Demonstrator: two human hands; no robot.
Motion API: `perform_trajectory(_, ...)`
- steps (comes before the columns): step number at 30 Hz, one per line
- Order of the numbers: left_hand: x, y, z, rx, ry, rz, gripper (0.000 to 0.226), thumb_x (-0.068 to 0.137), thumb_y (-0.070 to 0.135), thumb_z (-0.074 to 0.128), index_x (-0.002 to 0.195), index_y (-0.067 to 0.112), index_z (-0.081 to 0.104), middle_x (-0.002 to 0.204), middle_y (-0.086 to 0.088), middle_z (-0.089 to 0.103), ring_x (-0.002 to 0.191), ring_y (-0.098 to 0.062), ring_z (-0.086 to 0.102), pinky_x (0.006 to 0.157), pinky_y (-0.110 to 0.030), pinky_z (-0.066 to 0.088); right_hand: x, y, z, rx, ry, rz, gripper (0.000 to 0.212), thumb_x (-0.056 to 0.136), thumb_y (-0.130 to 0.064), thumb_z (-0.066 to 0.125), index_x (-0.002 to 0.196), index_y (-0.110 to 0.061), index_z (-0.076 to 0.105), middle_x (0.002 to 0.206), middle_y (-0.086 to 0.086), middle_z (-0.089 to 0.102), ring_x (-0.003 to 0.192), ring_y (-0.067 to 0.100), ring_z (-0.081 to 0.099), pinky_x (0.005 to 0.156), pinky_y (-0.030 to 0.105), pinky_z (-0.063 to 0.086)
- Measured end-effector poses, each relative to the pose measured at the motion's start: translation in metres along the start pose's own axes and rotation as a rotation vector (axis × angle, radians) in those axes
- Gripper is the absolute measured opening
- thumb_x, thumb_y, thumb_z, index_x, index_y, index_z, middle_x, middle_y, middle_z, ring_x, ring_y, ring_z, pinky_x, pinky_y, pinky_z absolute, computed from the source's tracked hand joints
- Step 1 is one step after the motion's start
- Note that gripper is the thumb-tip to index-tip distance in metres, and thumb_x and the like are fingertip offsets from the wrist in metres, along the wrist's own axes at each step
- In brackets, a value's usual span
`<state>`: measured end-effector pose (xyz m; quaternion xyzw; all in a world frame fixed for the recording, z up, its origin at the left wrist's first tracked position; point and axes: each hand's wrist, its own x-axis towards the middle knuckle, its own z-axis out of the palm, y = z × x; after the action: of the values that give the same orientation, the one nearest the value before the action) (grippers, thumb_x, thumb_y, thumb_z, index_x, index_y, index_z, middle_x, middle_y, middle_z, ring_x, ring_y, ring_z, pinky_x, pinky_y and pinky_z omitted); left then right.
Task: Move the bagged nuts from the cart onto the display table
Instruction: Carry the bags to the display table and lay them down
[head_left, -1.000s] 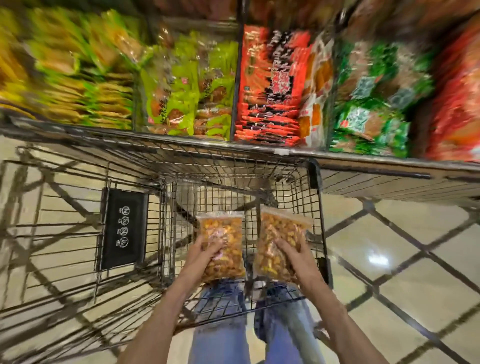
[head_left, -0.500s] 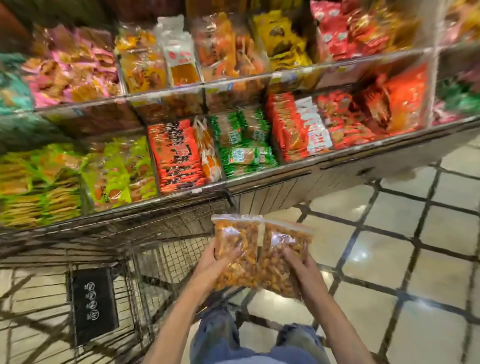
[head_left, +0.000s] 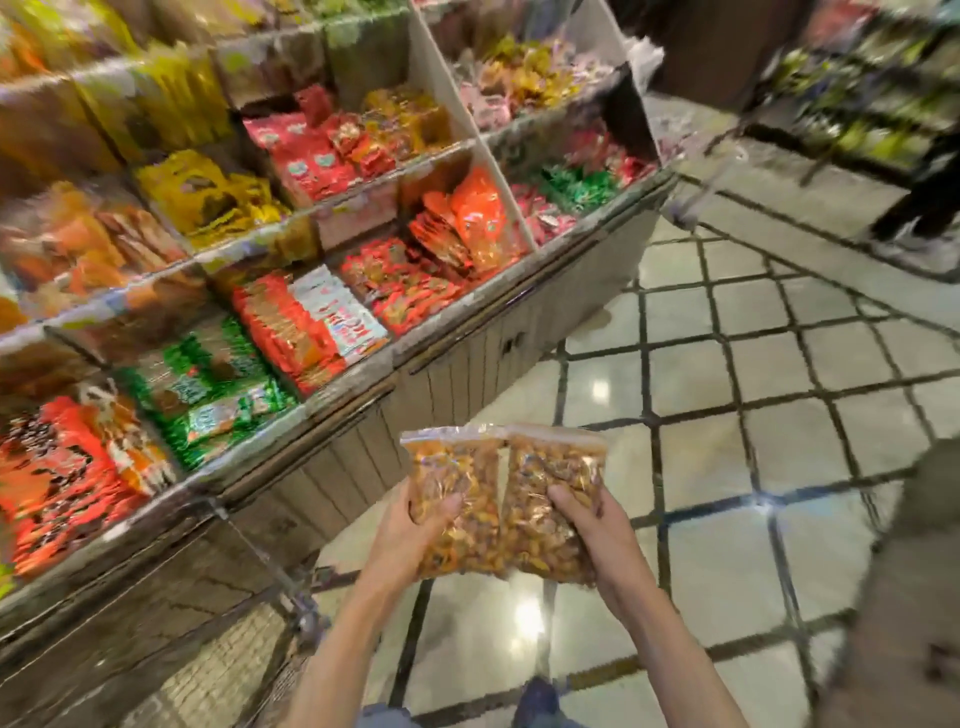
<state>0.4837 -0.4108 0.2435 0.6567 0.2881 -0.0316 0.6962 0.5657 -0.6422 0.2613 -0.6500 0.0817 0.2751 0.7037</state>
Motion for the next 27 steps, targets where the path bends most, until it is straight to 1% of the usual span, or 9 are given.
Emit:
perform_trajectory(4, 0.03, 0.023, 0.087, 0.035, -0.126, 0.01, 0.073, 0.069, 0.062, 0.09, 0.131, 0.034, 0.063, 0.125, 0.005, 0.076, 0.115, -0.021, 0.074, 0.102, -0.053, 0.056, 0.003, -0.021, -0.086, 0.081, 0.115, -0.035, 0.052, 0.09, -0.04, 0.082, 0.138, -0.035, 0.061, 0.122, -0.005, 0.08, 0.11, 0.019, 0.079, 0.1, 0.048, 0.061)
perform_trajectory(7, 0.057, 0.037, 0.144, 0.078, -0.225, 0.002, 0.073, 0.067, 0.063, 0.091, 0.13, 0.038, 0.064, 0.126, 0.003, 0.075, 0.116, -0.024, 0.073, 0.103, -0.055, 0.055, 0.007, -0.031, -0.138, 0.139, 0.21, -0.065, 0.054, 0.088, -0.041, 0.083, 0.137, -0.035, 0.061, 0.123, -0.003, 0.08, 0.11, 0.022, 0.079, 0.1, 0.051, 0.061)
perform_trajectory(9, 0.074, 0.048, 0.183, 0.108, -0.274, 0.012, 0.068, 0.07, 0.06, 0.091, 0.129, 0.038, 0.064, 0.124, 0.003, 0.076, 0.111, -0.021, 0.075, 0.097, -0.049, 0.06, 0.012, -0.038, -0.168, 0.176, 0.266, -0.076, 0.059, 0.087, -0.043, 0.084, 0.14, -0.033, 0.06, 0.124, -0.001, 0.079, 0.111, 0.025, 0.078, 0.1, 0.055, 0.061)
perform_trajectory(11, 0.091, 0.061, 0.223, 0.12, -0.319, 0.004, 0.056, 0.079, 0.047, 0.088, 0.128, 0.035, 0.065, 0.117, 0.003, 0.079, 0.1, -0.017, 0.078, 0.081, -0.035, 0.065, 0.019, -0.047, -0.195, 0.206, 0.315, -0.092, 0.058, 0.088, -0.04, 0.083, 0.141, -0.032, 0.059, 0.125, 0.002, 0.079, 0.111, 0.027, 0.078, 0.1, 0.057, 0.06)
perform_trajectory(13, 0.109, 0.074, 0.263, 0.14, -0.364, 0.01, 0.049, 0.083, 0.04, 0.085, 0.127, 0.034, 0.065, 0.112, 0.005, 0.079, 0.093, -0.012, 0.079, 0.07, -0.025, 0.063, 0.029, -0.057, -0.222, 0.227, 0.375, -0.119, 0.051, 0.091, -0.036, 0.08, 0.138, -0.031, 0.061, 0.122, 0.0, 0.08, 0.109, 0.025, 0.079, 0.097, 0.051, 0.063)
perform_trajectory(16, 0.146, 0.092, 0.321, 0.183, -0.473, 0.041, 0.055, 0.08, 0.049, 0.082, 0.129, 0.034, 0.063, 0.112, 0.007, 0.078, 0.092, -0.006, 0.077, 0.077, -0.025, 0.062, 0.048, -0.074, -0.264, 0.264, 0.46, -0.146, 0.045, 0.093, -0.033, 0.077, 0.135, -0.03, 0.062, 0.117, -0.002, 0.082, 0.104, 0.021, 0.08, 0.081, 0.037, 0.067)
perform_trajectory(18, 0.174, 0.105, 0.36, 0.206, -0.551, 0.046, 0.062, 0.077, 0.056, 0.079, 0.132, 0.035, 0.061, 0.115, 0.008, 0.077, 0.095, -0.005, 0.077, 0.082, -0.026, 0.06, 0.065, -0.088, -0.293, 0.284, 0.513, -0.152, 0.048, 0.092, -0.038, 0.078, 0.136, -0.03, 0.061, 0.118, -0.001, 0.081, 0.104, 0.022, 0.08, 0.079, 0.036, 0.066)
perform_trajectory(24, 0.269, 0.158, 0.473, 0.319, -0.758, 0.066, 0.072, 0.075, 0.069, 0.082, 0.137, 0.046, 0.056, 0.125, 0.01, 0.074, 0.108, -0.01, 0.074, 0.099, -0.042, 0.059, 0.129, -0.141, -0.37, 0.381, 0.64, -0.15, 0.051, 0.096, -0.032, 0.076, 0.143, -0.023, 0.058, 0.128, 0.008, 0.078, 0.116, 0.031, 0.076, 0.101, 0.053, 0.06)
perform_trajectory(27, 0.306, 0.188, 0.531, 0.357, -0.843, 0.07, 0.064, 0.081, 0.063, 0.08, 0.136, 0.048, 0.053, 0.123, 0.012, 0.073, 0.106, -0.008, 0.074, 0.098, -0.04, 0.059, 0.157, -0.171, -0.405, 0.399, 0.716, -0.172, 0.047, 0.097, -0.033, 0.075, 0.14, -0.024, 0.059, 0.126, 0.006, 0.079, 0.114, 0.028, 0.077, 0.102, 0.051, 0.06)
